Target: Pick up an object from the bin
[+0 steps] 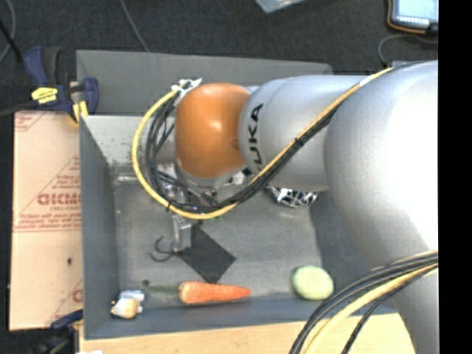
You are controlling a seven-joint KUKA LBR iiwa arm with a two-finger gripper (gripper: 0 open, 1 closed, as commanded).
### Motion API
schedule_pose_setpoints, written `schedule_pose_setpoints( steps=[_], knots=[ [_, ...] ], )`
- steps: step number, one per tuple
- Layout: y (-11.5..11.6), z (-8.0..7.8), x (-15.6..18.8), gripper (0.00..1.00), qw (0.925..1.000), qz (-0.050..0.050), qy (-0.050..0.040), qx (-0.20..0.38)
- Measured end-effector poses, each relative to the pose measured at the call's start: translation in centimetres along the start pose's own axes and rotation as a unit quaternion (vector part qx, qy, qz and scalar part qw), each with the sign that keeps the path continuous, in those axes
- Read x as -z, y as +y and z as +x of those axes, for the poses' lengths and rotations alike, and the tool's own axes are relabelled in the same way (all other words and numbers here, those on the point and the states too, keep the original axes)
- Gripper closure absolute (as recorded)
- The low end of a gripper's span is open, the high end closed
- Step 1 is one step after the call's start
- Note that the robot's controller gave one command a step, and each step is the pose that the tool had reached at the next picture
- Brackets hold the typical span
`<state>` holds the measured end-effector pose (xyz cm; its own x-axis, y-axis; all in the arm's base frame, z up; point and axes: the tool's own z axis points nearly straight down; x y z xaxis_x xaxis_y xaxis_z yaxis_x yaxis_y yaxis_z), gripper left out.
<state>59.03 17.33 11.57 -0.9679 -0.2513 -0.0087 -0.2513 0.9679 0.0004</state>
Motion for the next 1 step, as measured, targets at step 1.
schedule_pose_setpoints(
  steps=[1],
  knots=[
    [-1.27, 0.85, -2.76, 0.0, 1.0, -0.001, 0.0022, 0.008]
  ],
)
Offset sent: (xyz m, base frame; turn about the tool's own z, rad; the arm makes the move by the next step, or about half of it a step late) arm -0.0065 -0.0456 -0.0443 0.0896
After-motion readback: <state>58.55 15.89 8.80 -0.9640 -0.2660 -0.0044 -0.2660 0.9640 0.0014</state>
